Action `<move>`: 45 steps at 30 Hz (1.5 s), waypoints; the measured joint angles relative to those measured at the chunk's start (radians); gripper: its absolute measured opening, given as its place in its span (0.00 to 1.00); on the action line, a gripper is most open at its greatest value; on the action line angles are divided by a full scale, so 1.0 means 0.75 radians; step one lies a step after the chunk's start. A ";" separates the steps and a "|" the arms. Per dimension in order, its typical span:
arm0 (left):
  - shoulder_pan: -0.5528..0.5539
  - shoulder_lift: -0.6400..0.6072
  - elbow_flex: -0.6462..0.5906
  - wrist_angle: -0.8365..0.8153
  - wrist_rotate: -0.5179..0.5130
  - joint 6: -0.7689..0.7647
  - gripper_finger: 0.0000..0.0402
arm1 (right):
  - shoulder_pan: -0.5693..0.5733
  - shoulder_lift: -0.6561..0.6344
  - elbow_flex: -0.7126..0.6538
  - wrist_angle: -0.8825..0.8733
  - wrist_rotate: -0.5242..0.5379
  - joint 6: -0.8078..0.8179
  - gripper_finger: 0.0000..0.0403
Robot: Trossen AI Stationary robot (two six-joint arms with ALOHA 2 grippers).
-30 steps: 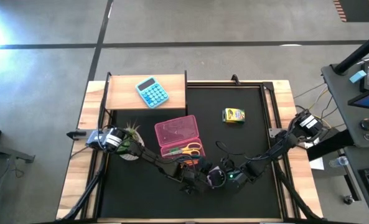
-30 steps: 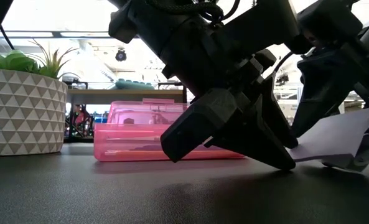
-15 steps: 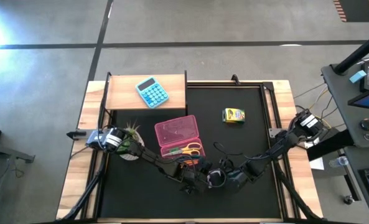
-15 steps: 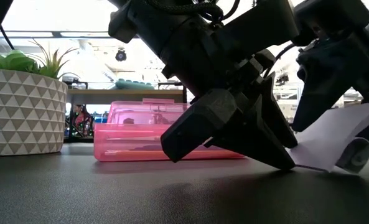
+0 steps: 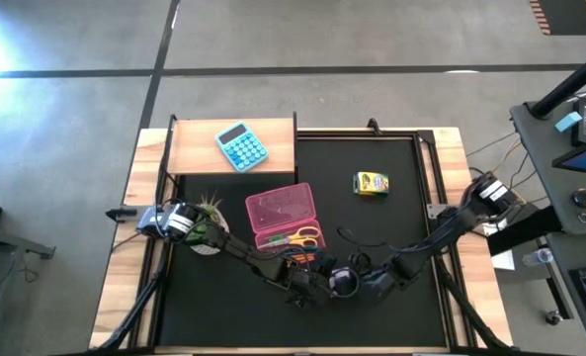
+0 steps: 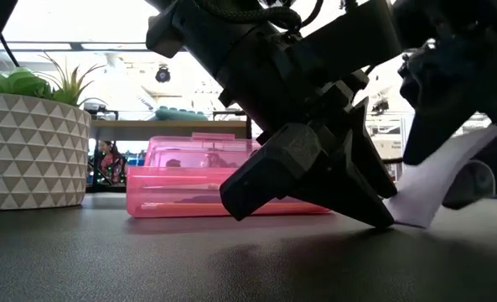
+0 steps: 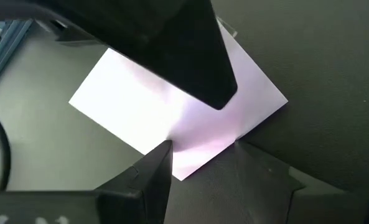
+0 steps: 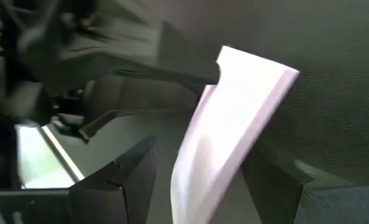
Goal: Pack school essentials
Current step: Put the white notes into the pink box
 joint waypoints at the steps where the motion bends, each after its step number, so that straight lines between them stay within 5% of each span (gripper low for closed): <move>1: 0.000 0.000 0.000 -0.001 0.000 0.000 0.39 | 0.000 -0.006 0.000 -0.002 -0.001 -0.004 0.52; 27: 0.001 0.000 0.000 -0.002 0.000 -0.002 0.39 | -0.065 -0.010 0.000 -0.094 0.002 -0.028 0.52; 45: 0.001 -0.002 -0.001 -0.024 -0.001 -0.063 0.39 | -0.064 -0.096 0.000 -0.111 -0.042 -0.035 0.38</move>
